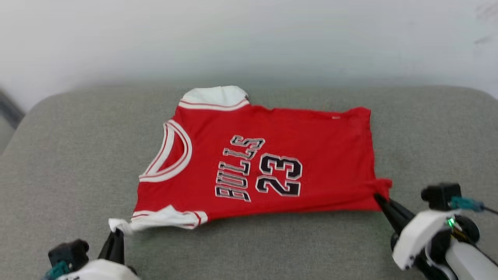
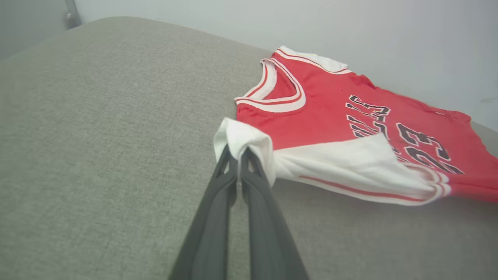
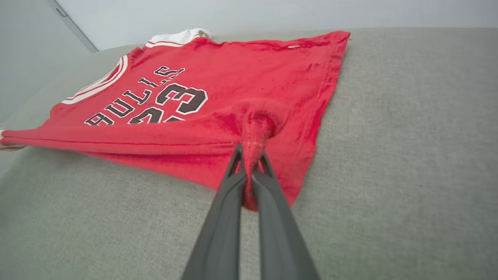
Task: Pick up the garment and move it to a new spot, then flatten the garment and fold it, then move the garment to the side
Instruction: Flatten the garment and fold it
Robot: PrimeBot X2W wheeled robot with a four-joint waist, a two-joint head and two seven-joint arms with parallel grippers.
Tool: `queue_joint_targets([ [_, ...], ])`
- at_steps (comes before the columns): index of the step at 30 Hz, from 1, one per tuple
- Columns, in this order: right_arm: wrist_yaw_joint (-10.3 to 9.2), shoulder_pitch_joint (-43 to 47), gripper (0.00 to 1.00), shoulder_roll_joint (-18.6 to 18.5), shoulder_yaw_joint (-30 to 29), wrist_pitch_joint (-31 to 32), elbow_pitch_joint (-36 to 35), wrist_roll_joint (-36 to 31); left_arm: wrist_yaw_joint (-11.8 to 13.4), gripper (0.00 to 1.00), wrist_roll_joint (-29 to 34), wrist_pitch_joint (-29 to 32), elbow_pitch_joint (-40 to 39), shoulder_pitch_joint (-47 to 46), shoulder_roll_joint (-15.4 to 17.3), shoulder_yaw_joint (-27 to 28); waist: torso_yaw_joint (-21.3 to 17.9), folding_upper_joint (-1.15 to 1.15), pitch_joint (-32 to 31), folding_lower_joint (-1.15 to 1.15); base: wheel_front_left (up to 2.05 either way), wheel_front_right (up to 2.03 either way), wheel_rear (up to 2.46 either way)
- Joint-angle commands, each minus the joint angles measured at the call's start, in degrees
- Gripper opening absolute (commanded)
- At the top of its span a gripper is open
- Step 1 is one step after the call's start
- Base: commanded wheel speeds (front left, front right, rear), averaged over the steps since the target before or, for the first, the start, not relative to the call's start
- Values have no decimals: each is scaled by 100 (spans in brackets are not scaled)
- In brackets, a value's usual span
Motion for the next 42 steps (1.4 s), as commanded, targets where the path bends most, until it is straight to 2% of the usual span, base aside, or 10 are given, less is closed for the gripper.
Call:
queue_joint_targets([
  [1, -10, 376, 0, -125, -220, -8, -192, -78, 207, 0, 13, 180, -501, 390, 67, 23, 50, 0, -134, 2, 0, 0, 0],
  [8, -10, 1739, 0, 58, -1374, 469, -1309, -636, 956, 0, 115, 1104, -2521, 1614, 257, -19, 140, 0, -279, 2, 0, 0, 0],
  [13, -9, 2301, 0, 449, -2214, 1139, -2199, -1206, 1158, 0, 189, 1476, -3324, 1689, 367, -77, 116, 0, -191, 2, 0, 0, 0],
  [23, -7, 1737, 0, 1052, -2738, 2060, -2423, -1921, 631, 0, 95, 1523, -2342, 170, 278, -375, 34, 0, 582, 2, 0, 0, 0],
  [35, -7, 807, 2, 1182, -2481, 1810, -1290, -1967, -74, 0, -159, 1415, 59, -1489, -16, -595, -24, 0, 1325, 2, 0, 0, 0],
  [37, -8, 749, 80, 1196, -2375, 1738, -1081, -1988, -198, 0, -230, 1538, 402, -1657, -41, -645, -47, 0, 1355, 2, 0, 0, 0],
  [38, -9, 734, 100, 1217, -2311, 1692, -1014, -1964, -249, 38, -249, 1593, 571, -1723, -37, -659, -67, 0, 1359, 2, 0, 0, 0],
  [39, -9, 722, 100, 1217, -2250, 1650, -952, -1947, -274, 91, -273, 1611, 700, -1761, -53, -672, -81, 0, 1356, 2, 0, 0, 0],
  [40, -10, 700, 100, 1205, -2192, 1592, -903, -1931, -301, 100, -293, 1598, 806, -1785, -64, -678, -94, 0, 1342, 2, 0, 0, 0],
  [42, -13, 692, 100, 1151, -2120, 1411, -891, -1909, -319, 100, -307, 1532, 950, -1811, -29, -636, -122, 0, 1281, 2, 0, 0, 0],
])
